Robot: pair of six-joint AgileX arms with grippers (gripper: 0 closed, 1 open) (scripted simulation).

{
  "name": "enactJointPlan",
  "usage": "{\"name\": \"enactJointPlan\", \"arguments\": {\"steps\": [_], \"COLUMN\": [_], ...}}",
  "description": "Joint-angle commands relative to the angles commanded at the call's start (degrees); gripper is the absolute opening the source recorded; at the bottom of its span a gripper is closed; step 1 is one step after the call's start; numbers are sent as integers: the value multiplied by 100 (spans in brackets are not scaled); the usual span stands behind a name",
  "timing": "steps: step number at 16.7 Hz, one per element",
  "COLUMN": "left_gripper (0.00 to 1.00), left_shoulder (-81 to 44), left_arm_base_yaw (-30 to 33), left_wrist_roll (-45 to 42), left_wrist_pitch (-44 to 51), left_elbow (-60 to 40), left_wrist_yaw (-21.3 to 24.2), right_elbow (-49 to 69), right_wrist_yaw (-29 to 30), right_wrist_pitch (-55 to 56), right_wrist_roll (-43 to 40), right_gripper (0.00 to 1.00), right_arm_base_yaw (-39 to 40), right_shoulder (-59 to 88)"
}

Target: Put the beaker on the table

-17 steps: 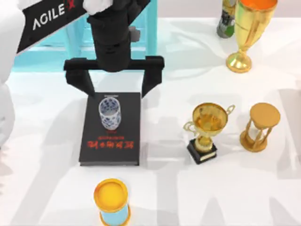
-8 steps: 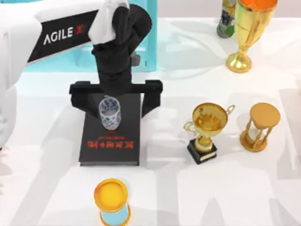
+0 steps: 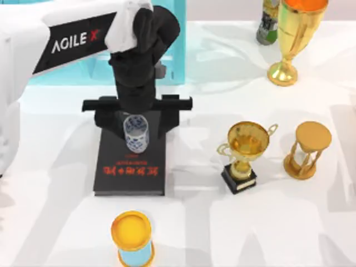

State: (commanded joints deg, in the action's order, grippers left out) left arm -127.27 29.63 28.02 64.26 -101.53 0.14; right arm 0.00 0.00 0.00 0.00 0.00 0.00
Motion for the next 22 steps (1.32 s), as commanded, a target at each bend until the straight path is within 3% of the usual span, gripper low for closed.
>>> {"name": "enactJointPlan", "arguments": {"steps": [6,22], "left_gripper": [2,0], "left_shoulder": [0,50], "left_arm_base_yaw": [0,-10], "left_wrist_roll": [0,9], "left_wrist_pitch": [0,404], "left_elbow": [0,-358], "left_wrist_yaw": [0,-21], "right_elbow": [0,0], "right_wrist_yaw": [0,0], "right_wrist_pitch": [0,0], "right_wrist_roll": [0,0], "right_gripper": [100,100], "right_arm_base_yaw": [0,0], "right_shoulder": [0,0]}}
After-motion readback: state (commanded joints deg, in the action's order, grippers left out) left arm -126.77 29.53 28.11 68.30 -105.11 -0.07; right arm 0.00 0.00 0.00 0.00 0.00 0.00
